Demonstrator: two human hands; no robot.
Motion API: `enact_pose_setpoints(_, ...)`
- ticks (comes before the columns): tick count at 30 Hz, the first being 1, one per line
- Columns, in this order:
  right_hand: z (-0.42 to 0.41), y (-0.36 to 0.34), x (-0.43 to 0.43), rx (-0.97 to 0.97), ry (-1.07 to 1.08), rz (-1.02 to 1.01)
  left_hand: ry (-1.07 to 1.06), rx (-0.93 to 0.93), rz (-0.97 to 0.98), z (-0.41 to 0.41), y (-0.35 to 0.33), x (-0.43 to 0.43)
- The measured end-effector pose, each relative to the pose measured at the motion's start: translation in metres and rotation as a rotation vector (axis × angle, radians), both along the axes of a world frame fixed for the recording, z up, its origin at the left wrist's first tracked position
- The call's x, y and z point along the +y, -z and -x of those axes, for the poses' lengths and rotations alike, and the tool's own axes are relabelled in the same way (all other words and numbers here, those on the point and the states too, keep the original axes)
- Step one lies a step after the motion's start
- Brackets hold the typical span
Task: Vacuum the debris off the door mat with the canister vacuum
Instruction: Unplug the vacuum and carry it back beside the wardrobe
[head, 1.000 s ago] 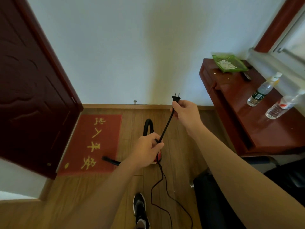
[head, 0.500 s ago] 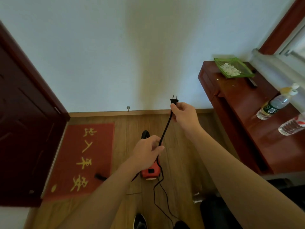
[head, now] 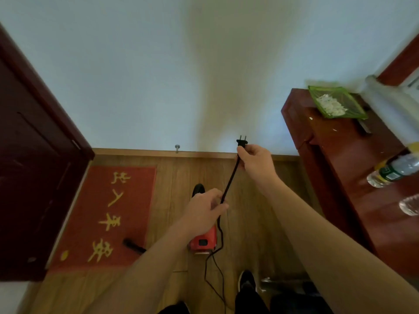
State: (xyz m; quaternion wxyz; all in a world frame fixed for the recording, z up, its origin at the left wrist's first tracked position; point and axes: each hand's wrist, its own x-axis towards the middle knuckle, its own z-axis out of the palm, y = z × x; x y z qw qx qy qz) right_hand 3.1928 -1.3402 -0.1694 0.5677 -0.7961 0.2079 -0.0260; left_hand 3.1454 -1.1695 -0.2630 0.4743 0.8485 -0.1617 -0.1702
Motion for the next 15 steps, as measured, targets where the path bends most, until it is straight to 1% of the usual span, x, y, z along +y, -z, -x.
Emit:
enact_pose_setpoints(6, -0.037, 0.034, -0.022, 0.063, -0.132, -0.04, -0.099, 0.124, -0.045, -0.017, 0.021, -0.026)
enact_pose_setpoints(12, -0.064, 0.08, -0.054, 0.126, -0.23, -0.088, -0.173, 0.199, -0.116, -0.025, 0.042, -0.058)
enact_pose_setpoints(15, -0.073, 0.1, -0.063, 0.164, -0.286, -0.088, -0.213, 0.216, -0.11, -0.024, 0.059, -0.07)
